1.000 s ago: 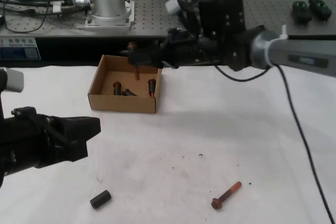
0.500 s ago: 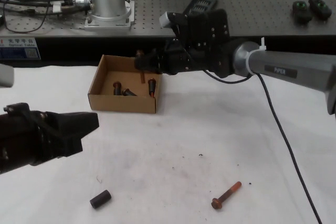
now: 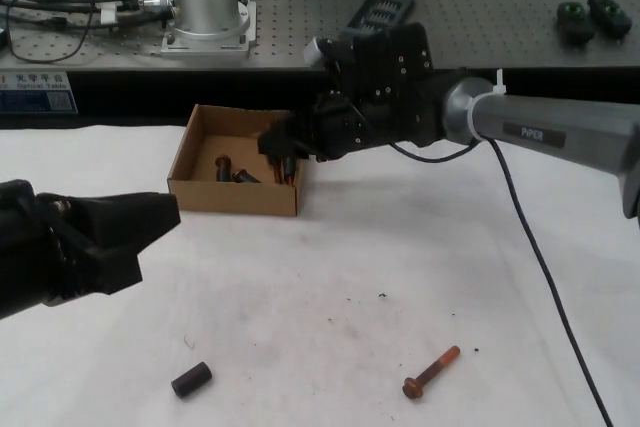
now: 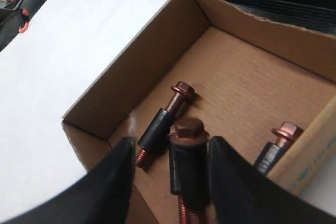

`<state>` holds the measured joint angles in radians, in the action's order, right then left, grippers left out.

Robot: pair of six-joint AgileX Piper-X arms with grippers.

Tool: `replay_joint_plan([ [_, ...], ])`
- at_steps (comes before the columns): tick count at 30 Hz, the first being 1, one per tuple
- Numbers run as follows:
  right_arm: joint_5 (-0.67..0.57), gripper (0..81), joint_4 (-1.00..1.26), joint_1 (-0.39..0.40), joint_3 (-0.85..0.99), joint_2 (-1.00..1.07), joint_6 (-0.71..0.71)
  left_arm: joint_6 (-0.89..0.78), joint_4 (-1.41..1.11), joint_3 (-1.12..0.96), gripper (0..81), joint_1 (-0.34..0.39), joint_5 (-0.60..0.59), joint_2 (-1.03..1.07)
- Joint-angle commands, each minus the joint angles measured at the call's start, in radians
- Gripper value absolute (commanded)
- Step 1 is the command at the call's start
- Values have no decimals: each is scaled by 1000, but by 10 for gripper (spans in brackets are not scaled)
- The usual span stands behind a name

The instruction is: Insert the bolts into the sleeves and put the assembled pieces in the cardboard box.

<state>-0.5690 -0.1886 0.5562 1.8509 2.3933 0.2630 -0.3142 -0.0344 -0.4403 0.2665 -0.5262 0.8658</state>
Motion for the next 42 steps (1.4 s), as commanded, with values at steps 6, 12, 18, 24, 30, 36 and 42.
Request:
replay_joint_plan([
  [6,-34,342,-39,0,18,-93,75,2,-11,-1,282,-3,-1,-10],
  [12,71,338,-397,16,18,-229,73,47,-11,-1,293,-3,54,-10],
  [18,127,338,-693,70,18,-281,-155,74,-11,-1,293,-3,76,-25],
  [24,129,337,-973,157,16,-281,-342,186,77,-1,293,-3,200,-70],
  [30,180,274,-1080,192,16,-333,-405,295,329,-1,297,-3,146,-38],
  [36,336,274,-1141,161,16,-466,-436,401,486,-71,297,10,183,80],
  [42,336,274,-1101,119,-90,-650,-438,490,520,-207,297,41,235,272],
])
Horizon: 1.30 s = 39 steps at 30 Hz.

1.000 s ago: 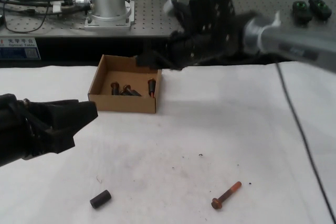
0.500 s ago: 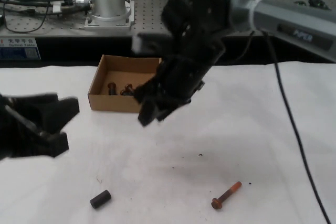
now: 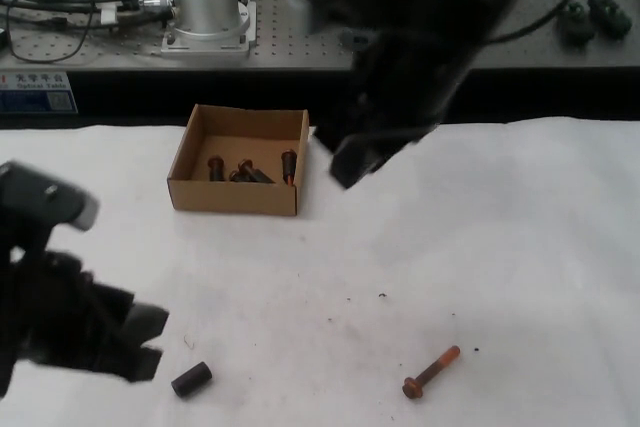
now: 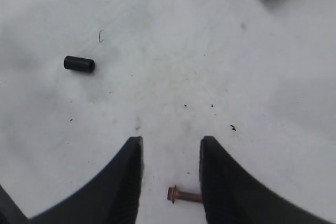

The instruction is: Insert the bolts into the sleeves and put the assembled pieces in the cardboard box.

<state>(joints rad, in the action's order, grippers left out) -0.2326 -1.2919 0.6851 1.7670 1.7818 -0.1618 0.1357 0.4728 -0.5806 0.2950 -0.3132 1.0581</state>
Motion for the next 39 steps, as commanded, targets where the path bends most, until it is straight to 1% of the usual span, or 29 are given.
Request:
replay_joint_plan([
  [1,-1,274,21,-15,-42,-74,-11,43,25,-89,297,17,22,117],
  [3,-1,274,56,-24,-117,-137,-12,61,73,-129,297,27,40,190],
  [7,-3,274,167,-32,-321,-263,17,89,188,-214,297,58,123,305],
  [11,-3,274,358,-32,-542,-377,78,89,296,-288,297,112,185,385],
  [13,-8,274,459,-32,-640,-426,116,81,317,-311,297,136,208,413],
  [16,-14,274,586,-32,-771,-477,162,61,320,-327,297,167,208,435],
  [21,-61,274,750,-32,-926,-524,171,58,320,-326,297,194,248,467],
  [24,-128,274,848,-32,-997,-527,215,64,320,-326,297,193,258,497],
  [27,-173,274,919,-32,-1047,-527,315,78,320,-326,297,193,258,520],
  [29,-197,274,944,-32,-1063,-527,356,93,320,-326,297,193,258,533],
  [33,-236,274,955,-32,-1070,-531,368,105,305,-326,297,193,258,552],
  [39,-241,274,955,-32,-1070,-551,370,110,286,-339,297,193,258,582],
])
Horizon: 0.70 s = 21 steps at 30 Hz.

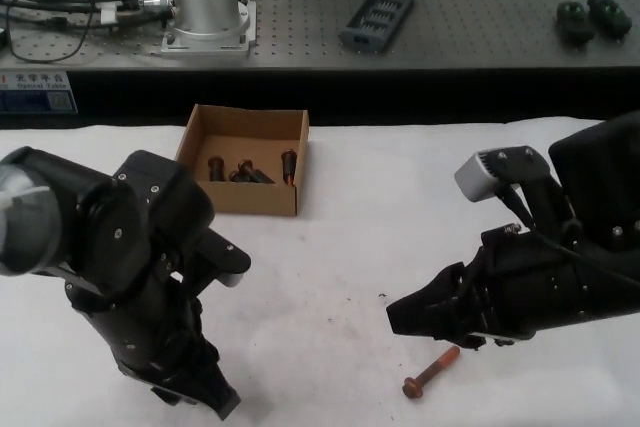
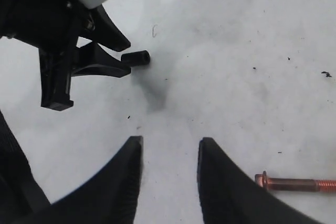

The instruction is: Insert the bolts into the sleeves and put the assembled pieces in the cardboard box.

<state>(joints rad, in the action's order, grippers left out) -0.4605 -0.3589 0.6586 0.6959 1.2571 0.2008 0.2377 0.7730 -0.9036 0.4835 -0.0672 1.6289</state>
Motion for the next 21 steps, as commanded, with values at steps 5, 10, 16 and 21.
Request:
replay_joint_plan([
  [5,-21,274,22,-5,1,-52,15,7,-8,-47,297,5,12,44],
  [10,-26,274,22,-5,1,-96,31,4,-3,-64,297,5,12,76],
  [16,-26,274,22,-5,1,-175,54,-19,35,-64,297,5,12,103],
  [21,-19,274,22,-5,1,-234,54,-68,43,-71,238,5,12,103],
])
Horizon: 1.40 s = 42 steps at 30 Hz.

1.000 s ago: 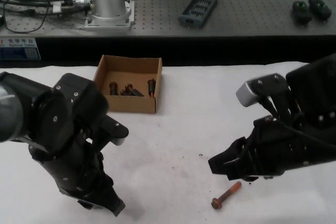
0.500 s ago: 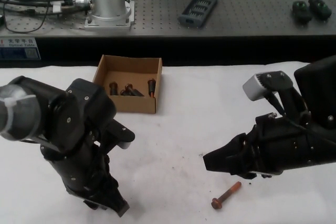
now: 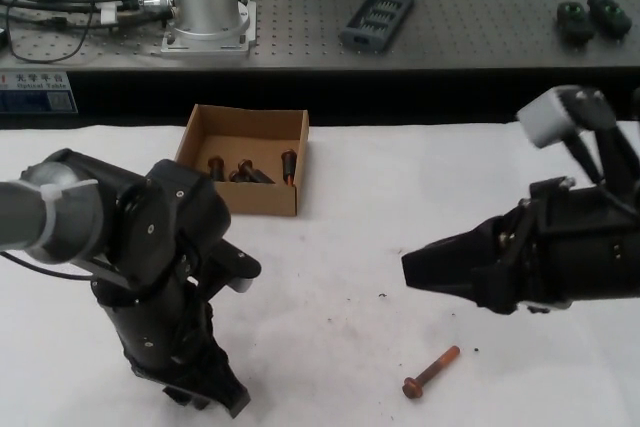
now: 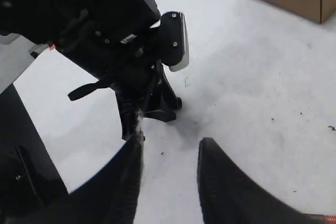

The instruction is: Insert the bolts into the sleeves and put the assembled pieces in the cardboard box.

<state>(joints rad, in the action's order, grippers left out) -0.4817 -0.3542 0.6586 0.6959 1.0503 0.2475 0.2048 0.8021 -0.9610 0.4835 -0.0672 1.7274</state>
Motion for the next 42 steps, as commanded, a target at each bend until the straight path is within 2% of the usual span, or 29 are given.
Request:
replay_joint_plan([
  [1,2,274,17,-5,1,-37,7,-60,16,-17,204,5,12,4],
  [6,2,274,17,-5,1,-53,7,-205,35,-50,3,5,10,4],
  [11,5,274,17,-5,-24,-53,7,-434,47,-68,6,5,-72,4],
  [16,25,274,13,-5,-64,-53,7,-666,7,-68,6,5,-227,4],
  [21,25,274,16,-5,-99,-55,7,-748,-47,-68,6,5,-238,4],
  [26,39,274,21,-5,-102,-54,7,-718,-50,-68,2,5,-259,4],
  [29,46,274,52,-5,-102,-54,7,-715,-55,-68,81,5,-259,4],
  [31,47,274,72,-5,-102,-54,7,-715,-62,-68,209,5,-259,4],
  [34,47,274,84,-5,-102,-54,9,-715,-61,-68,452,5,-269,4],
  [35,57,274,84,-5,-102,-54,21,-715,-61,-68,500,5,-270,4],
  [38,144,274,84,-5,-102,-54,119,-715,-61,-68,491,5,-297,4],
  [42,305,274,84,-5,-102,-44,395,-692,-55,-68,461,5,-306,4],
])
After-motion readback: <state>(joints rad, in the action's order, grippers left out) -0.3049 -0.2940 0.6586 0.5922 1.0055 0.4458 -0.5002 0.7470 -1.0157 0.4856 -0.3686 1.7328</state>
